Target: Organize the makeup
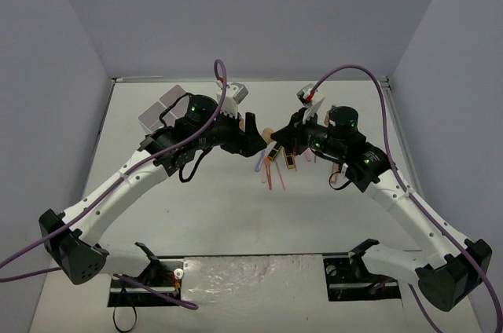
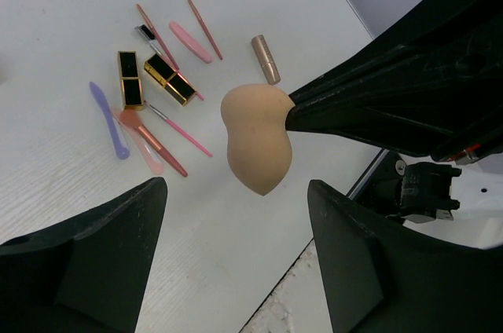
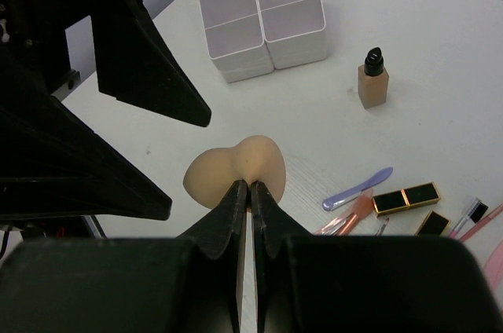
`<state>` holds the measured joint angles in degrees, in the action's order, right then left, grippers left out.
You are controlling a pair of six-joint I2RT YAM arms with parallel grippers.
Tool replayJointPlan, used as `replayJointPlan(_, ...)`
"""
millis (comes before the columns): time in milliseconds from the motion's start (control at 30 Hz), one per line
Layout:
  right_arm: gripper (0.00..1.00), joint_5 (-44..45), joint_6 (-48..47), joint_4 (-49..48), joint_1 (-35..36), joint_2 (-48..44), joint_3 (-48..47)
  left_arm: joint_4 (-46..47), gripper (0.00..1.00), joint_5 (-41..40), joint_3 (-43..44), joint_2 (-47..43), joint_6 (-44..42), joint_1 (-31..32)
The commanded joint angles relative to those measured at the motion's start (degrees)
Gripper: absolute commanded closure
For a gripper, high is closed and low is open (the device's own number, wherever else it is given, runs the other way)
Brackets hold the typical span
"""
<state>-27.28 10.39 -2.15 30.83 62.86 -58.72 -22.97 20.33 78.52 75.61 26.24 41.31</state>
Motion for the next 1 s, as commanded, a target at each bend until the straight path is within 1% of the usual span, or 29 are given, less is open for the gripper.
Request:
replayJointPlan(0,1.0,-2.0,0.4,-6.0,0.6,-2.2,-1.2,6.1,0.35,-1.1,4.4,0.3,3.6,1.2)
replayJointPlan(133,1.0,-1.9,0.6,-6.7,0.7,-2.1,-0.6,5.9,0.37,-1.6,5.0,1.2,4.1,1.4)
replayJointPlan(267,1.0,-2.0,0.6,-6.8,0.9,-2.0,-0.6,6.2,0.41,-1.7,5.4,1.7,4.2,1.5)
replayJointPlan(400,1.0,-2.1,0.6,-7.0,1.1,-1.6,-0.5,7.0,0.48,-1.8,5.6,2.0,4.4,1.5)
replayJointPlan(433,1.0,-2.1,0.6,-7.1,1.1,-1.5,-0.4,7.3,0.52,-1.5,5.6,2.2,4.6,1.5)
replayJointPlan(467,1.0,-2.1,0.6,-7.2,1.2,-1.4,-0.4,7.3,0.53,-1.2,5.6,2.3,4.6,1.5)
replayJointPlan(500,1.0,-2.1,0.7,-7.3,1.2,-1.2,-0.4,7.3,0.61,-1.0,5.6,2.5,4.7,1.6)
replayJointPlan(567,1.0,-2.1,0.7,-7.4,1.3,-1.0,-0.4,7.4,0.71,-0.6,5.4,2.8,4.6,1.7)
replayJointPlan(600,1.0,-2.1,0.7,-7.4,1.2,-1.0,-0.4,7.5,0.78,-0.5,5.3,2.7,4.4,1.8)
replayJointPlan(700,1.0,-2.0,0.7,-7.6,1.2,-0.8,-0.3,7.6,0.94,-0.5,5.0,2.4,3.9,1.8)
replayJointPlan(767,0.99,-1.6,0.7,-7.5,1.3,-0.8,-0.2,7.5,1.0,-1.1,5.0,2.1,3.2,1.7)
replayJointPlan(833,0.84,-0.8,0.7,-7.5,1.3,-0.8,-0.2,6.7,1.0,-1.9,5.0,1.9,2.2,1.7)
replayJointPlan(900,0.64,0.1,0.6,-7.4,1.2,-0.8,0.0,5.0,1.0,-3.9,5.5,1.8,0.5,1.7)
replayJointPlan(967,0.53,1.9,0.7,-7.2,1.2,-1.1,0.4,3.4,1.0,-5.8,6.1,1.9,-1.0,1.5)
